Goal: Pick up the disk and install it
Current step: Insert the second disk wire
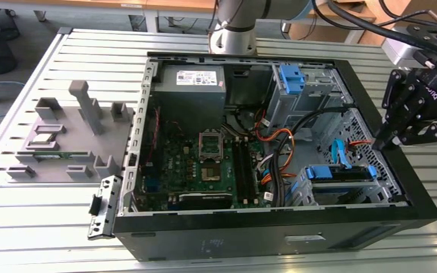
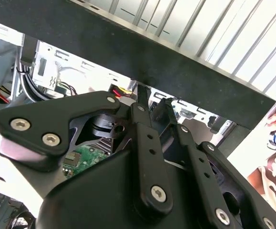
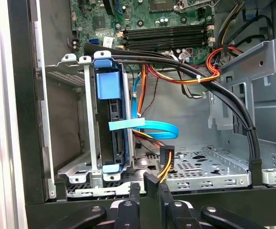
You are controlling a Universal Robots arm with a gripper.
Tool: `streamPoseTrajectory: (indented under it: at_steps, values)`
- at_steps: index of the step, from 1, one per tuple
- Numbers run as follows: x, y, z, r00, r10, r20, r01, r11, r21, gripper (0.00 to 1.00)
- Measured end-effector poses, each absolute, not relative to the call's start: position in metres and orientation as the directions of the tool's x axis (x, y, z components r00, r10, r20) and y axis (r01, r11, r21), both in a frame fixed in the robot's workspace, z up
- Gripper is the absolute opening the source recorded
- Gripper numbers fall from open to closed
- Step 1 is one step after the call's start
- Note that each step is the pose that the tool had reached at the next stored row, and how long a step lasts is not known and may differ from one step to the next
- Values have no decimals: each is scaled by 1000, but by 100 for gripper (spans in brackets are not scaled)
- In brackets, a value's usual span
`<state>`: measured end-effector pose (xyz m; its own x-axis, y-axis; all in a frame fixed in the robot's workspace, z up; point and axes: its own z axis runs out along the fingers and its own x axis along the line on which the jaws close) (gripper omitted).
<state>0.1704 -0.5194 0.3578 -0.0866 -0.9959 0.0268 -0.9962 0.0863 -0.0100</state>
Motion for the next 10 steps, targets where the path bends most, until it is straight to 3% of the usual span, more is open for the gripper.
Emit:
streamPoseTrajectory:
  at_steps: [6,10]
  values:
    - [170,-517,355,-87,-994,63,-996,86,-11,30]
    - [170,-516,355,-86,-994,65,-996,86,-11,30]
